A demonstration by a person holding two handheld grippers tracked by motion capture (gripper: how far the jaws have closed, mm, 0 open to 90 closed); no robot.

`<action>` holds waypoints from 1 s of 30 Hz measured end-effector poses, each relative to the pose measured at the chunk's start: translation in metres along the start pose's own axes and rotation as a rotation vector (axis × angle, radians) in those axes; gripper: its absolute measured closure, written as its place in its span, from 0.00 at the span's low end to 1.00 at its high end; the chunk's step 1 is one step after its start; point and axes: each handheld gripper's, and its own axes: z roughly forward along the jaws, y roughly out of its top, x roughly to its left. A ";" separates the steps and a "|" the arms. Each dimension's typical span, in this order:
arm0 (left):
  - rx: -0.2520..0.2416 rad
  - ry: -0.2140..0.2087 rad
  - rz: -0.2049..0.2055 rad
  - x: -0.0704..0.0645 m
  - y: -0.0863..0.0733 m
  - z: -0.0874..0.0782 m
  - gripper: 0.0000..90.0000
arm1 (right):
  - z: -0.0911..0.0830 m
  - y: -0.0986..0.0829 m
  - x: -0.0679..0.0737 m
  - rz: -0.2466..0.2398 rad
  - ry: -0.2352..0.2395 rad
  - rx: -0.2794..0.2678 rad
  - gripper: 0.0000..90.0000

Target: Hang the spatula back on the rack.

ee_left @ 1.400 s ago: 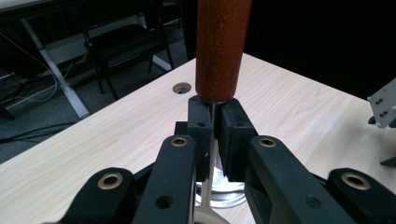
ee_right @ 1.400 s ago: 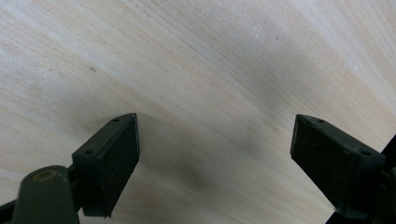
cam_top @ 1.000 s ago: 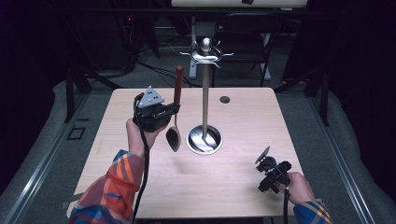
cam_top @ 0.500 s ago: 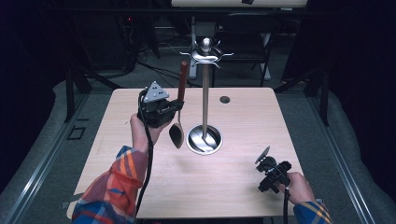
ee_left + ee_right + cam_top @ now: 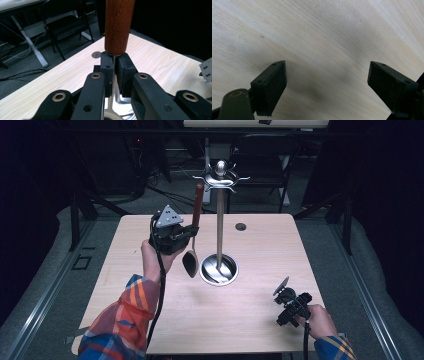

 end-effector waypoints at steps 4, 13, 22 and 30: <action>0.004 0.002 0.007 -0.001 0.002 0.001 0.94 | 0.000 0.000 0.000 0.000 0.002 0.001 0.17; 0.016 0.011 0.009 -0.002 0.005 0.006 0.94 | 0.000 0.000 0.000 0.000 0.002 0.000 0.17; 0.024 0.016 0.009 -0.003 0.007 0.009 0.94 | 0.000 0.000 0.000 -0.002 0.003 0.001 0.17; 0.028 0.021 0.007 -0.003 0.009 0.012 0.94 | 0.000 0.000 0.000 -0.002 0.003 0.000 0.17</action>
